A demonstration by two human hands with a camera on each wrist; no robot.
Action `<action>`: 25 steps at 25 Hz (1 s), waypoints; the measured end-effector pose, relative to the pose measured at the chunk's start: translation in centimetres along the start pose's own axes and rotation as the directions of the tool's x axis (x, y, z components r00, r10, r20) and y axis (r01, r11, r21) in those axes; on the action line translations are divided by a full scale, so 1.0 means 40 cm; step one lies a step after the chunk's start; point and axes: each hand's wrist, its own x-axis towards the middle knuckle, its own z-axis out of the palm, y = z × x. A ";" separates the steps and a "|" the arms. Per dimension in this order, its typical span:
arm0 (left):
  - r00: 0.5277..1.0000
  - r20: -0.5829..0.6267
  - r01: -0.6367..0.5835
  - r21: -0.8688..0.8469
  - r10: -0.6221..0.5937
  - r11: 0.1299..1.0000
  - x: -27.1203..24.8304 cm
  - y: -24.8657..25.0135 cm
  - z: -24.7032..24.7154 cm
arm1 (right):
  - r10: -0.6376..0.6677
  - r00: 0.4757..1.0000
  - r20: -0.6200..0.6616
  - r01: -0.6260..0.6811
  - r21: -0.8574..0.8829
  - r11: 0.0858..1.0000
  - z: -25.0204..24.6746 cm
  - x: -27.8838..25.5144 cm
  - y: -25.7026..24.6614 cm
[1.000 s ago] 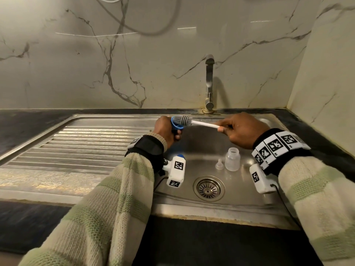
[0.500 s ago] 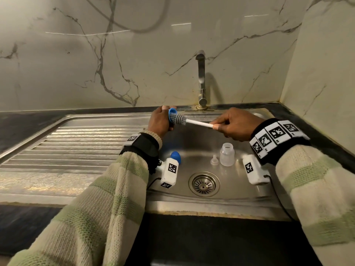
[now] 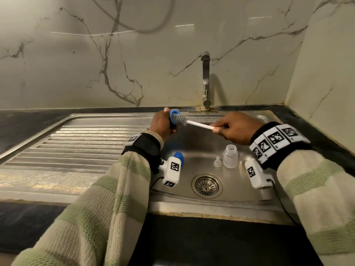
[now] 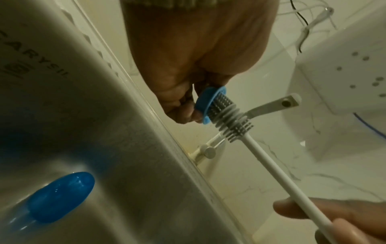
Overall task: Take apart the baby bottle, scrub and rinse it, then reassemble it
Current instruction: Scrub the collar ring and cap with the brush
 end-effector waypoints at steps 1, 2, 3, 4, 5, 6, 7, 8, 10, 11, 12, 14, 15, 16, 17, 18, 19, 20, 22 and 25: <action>0.997 0.068 -0.055 0.157 0.044 0.986 -0.005 -0.003 -0.003 | 0.032 0.999 0.035 -0.032 -0.007 0.999 -0.012 -0.005 0.008; 0.988 0.139 -0.106 0.293 0.067 0.950 -0.010 -0.004 0.000 | 0.071 0.996 0.057 -0.070 -0.021 0.997 -0.021 -0.010 0.016; 0.981 0.182 -0.135 0.390 0.068 0.911 -0.014 -0.004 0.007 | 0.096 0.994 0.051 -0.093 -0.050 0.994 -0.027 -0.012 0.022; 0.981 0.185 -0.127 0.417 0.053 0.900 -0.016 -0.002 0.014 | 0.099 0.995 0.018 -0.096 -0.100 0.990 -0.029 -0.009 0.025; 0.988 0.155 -0.090 0.389 0.031 0.917 -0.015 -0.002 0.019 | 0.084 0.996 -0.026 -0.087 -0.151 0.985 -0.028 -0.005 0.025; 0.993 0.116 -0.048 0.344 0.008 0.938 -0.011 -0.001 0.021 | 0.064 0.996 -0.063 -0.075 -0.190 0.979 -0.023 0.000 0.022; 0.997 0.083 -0.030 0.311 0.004 0.950 -0.006 0.000 0.017 | 0.041 0.995 -0.091 -0.059 -0.215 0.975 -0.017 0.004 0.015; 0.998 0.064 -0.021 0.311 0.001 0.950 -0.002 0.001 0.015 | 0.021 0.994 -0.105 -0.045 -0.232 0.972 -0.011 0.008 0.010; 0.997 0.080 -0.027 0.371 -0.003 0.928 -0.002 0.000 0.009 | 0.001 0.995 -0.100 -0.027 -0.257 0.966 -0.007 0.011 0.005; 0.996 0.092 -0.034 0.388 -0.002 0.921 -0.003 -0.002 0.010 | 0.008 0.996 -0.086 -0.030 -0.256 0.966 -0.006 0.012 0.007; 0.995 0.095 -0.027 0.372 -0.009 0.928 -0.007 -0.003 0.014 | 0.027 0.997 -0.073 -0.044 -0.243 0.969 -0.007 0.012 0.010; 0.996 0.086 0.006 0.313 -0.034 0.950 -0.012 0.000 0.023 | 0.057 0.996 -0.069 -0.071 -0.226 0.971 -0.009 0.013 0.014; 0.997 0.069 0.014 0.296 -0.036 0.955 -0.012 0.001 0.025 | 0.052 0.996 -0.075 -0.068 -0.228 0.971 -0.008 0.016 0.015; 0.998 0.044 0.022 0.282 -0.036 0.959 -0.010 0.000 0.026 | 0.037 0.996 -0.082 -0.055 -0.223 0.973 -0.006 0.021 0.016; 0.999 0.019 0.031 0.269 -0.037 0.963 -0.007 -0.001 0.025 | 0.016 0.997 -0.077 -0.032 -0.203 0.979 -0.003 0.024 0.016; 0.999 0.001 0.037 0.265 -0.039 0.964 -0.006 0.000 0.022 | -0.002 0.998 -0.066 -0.009 -0.164 0.986 0.002 0.026 0.016; 0.999 -0.006 0.045 0.265 -0.045 0.963 -0.006 0.002 0.021 | -0.011 0.999 -0.051 0.005 -0.120 0.993 0.007 0.027 0.017; 0.998 -0.006 0.059 0.258 -0.059 0.964 -0.007 0.002 0.020 | -0.016 0.999 -0.038 0.013 -0.085 0.996 0.011 0.027 0.019; 0.996 -0.004 0.085 0.227 -0.087 0.970 -0.009 -0.003 0.020 | -0.012 0.999 -0.030 0.010 -0.051 0.999 0.013 0.027 0.025; 0.997 -0.015 0.076 0.183 -0.075 0.980 -0.007 -0.004 0.020 | -0.001 0.999 -0.033 -0.001 -0.061 0.998 0.005 0.024 0.029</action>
